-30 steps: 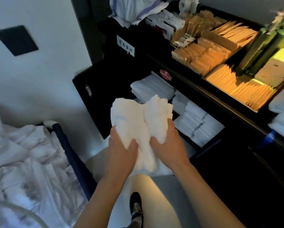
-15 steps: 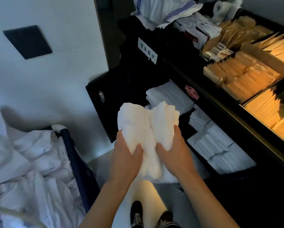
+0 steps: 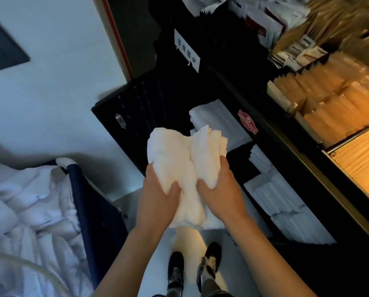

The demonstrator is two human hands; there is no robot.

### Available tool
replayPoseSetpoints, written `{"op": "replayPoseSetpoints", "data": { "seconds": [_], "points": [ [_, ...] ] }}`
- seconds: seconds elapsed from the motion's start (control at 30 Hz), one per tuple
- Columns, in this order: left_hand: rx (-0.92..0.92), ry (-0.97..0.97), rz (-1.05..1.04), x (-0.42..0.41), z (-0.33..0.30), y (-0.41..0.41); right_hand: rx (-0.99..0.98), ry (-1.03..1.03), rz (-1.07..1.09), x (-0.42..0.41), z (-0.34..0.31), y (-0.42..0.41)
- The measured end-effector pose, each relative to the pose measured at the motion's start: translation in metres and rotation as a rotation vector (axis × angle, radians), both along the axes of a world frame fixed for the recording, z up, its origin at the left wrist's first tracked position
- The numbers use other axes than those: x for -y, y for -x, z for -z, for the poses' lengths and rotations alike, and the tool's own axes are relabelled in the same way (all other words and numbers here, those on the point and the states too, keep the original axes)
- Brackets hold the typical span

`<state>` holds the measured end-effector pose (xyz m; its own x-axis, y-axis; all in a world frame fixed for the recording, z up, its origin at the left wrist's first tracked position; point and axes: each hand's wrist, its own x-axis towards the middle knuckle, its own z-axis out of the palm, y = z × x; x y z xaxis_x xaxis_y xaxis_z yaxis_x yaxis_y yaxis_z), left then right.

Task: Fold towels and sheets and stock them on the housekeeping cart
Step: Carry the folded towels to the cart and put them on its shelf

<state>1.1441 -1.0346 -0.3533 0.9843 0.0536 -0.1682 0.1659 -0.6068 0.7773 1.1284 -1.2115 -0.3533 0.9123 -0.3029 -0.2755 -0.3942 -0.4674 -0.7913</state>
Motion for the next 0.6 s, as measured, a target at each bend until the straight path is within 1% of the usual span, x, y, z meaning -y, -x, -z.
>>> {"op": "replayPoseSetpoints", "data": {
  "seconds": [0.2,0.37,0.6],
  "points": [
    [-0.024,-0.053,0.015,0.022,0.023,-0.016,-0.039,-0.07,-0.013,0.024,0.027,-0.014],
    [-0.025,-0.078,0.088,0.023,0.049,-0.047,-0.039,-0.177,0.048,0.025,0.054,-0.026],
    [0.028,-0.13,0.215,0.03,0.081,-0.12,0.07,-0.217,0.152,0.027,0.09,-0.057]
  ]
}}
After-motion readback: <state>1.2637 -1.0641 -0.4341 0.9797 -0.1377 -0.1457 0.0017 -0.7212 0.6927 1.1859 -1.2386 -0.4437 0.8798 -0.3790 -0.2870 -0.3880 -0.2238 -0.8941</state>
